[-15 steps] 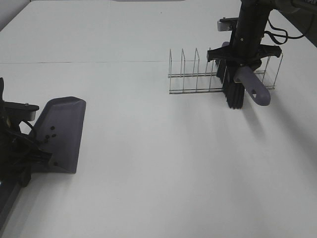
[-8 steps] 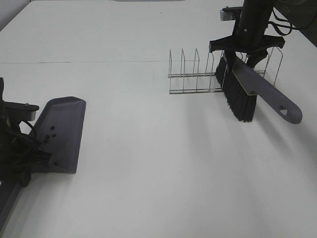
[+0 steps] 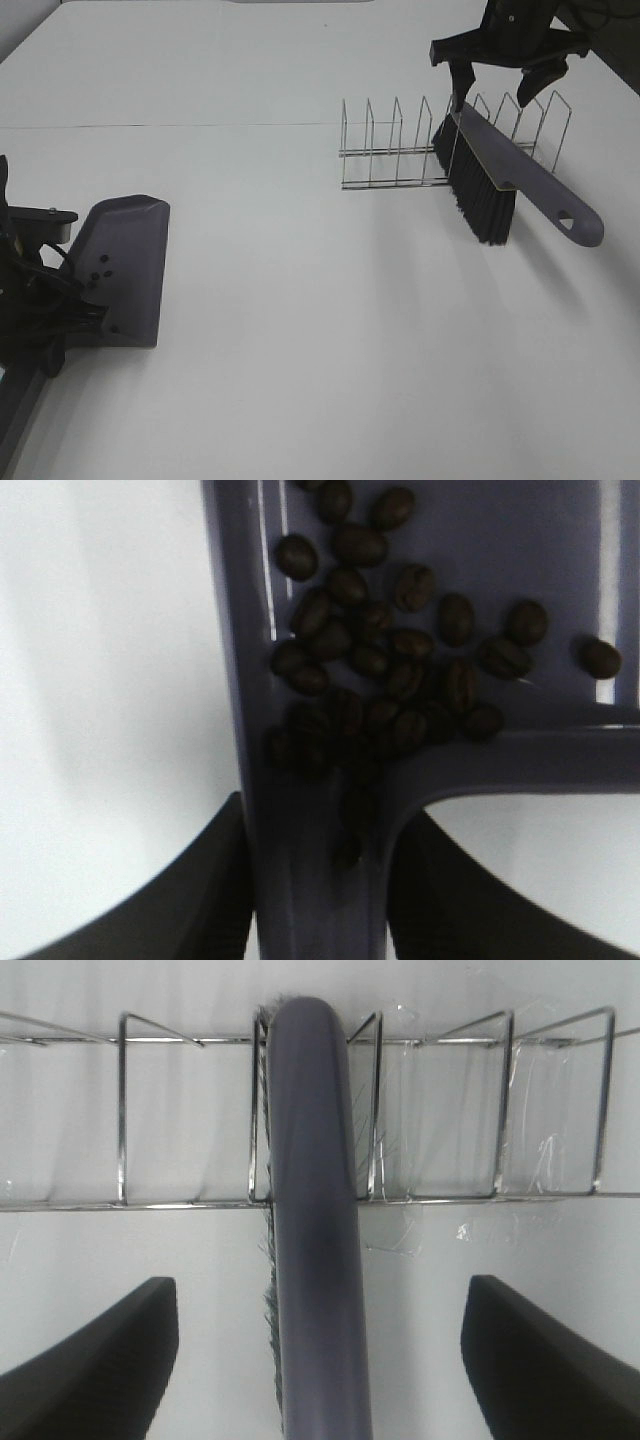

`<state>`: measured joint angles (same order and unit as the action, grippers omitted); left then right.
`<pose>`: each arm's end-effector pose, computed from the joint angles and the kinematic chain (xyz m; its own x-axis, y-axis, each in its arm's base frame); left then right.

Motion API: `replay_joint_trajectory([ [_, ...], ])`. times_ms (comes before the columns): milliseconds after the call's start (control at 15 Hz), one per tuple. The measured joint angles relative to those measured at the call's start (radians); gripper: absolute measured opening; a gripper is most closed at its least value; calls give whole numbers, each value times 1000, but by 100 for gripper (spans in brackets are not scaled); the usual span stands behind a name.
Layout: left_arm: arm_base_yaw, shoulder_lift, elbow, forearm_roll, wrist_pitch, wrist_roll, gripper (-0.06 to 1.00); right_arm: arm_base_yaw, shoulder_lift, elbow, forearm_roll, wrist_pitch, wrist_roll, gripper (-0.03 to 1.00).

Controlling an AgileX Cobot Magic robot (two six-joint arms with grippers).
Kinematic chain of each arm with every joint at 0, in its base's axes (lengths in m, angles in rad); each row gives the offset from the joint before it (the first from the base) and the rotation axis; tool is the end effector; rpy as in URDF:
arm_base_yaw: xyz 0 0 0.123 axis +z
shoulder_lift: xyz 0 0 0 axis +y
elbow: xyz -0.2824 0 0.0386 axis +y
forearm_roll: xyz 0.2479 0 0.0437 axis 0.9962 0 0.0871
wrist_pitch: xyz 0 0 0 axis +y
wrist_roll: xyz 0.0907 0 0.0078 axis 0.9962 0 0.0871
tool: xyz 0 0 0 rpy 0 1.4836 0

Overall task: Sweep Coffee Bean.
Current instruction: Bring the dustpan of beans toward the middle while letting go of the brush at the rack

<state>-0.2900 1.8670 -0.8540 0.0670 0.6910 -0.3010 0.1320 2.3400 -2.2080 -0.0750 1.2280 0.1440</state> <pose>0.2727 -0.0773 0.1038 -0.9986 0.0407 0.0330 0.0424 0.9977 0.0524 0.4987 0.0597 0.2229 -0.9538 -0.0074 -0.3004 0.0023 0.9995 -0.0321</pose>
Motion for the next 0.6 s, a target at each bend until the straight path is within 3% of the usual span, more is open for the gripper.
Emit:
replay_joint_trajectory([
  [333,0,0,-75,-67,7,17,35,0,-160,0,53,-4,-57,67],
  [600,0,0,-155,-67,30,35,35,0,-322,0,53,-4,-78,67],
])
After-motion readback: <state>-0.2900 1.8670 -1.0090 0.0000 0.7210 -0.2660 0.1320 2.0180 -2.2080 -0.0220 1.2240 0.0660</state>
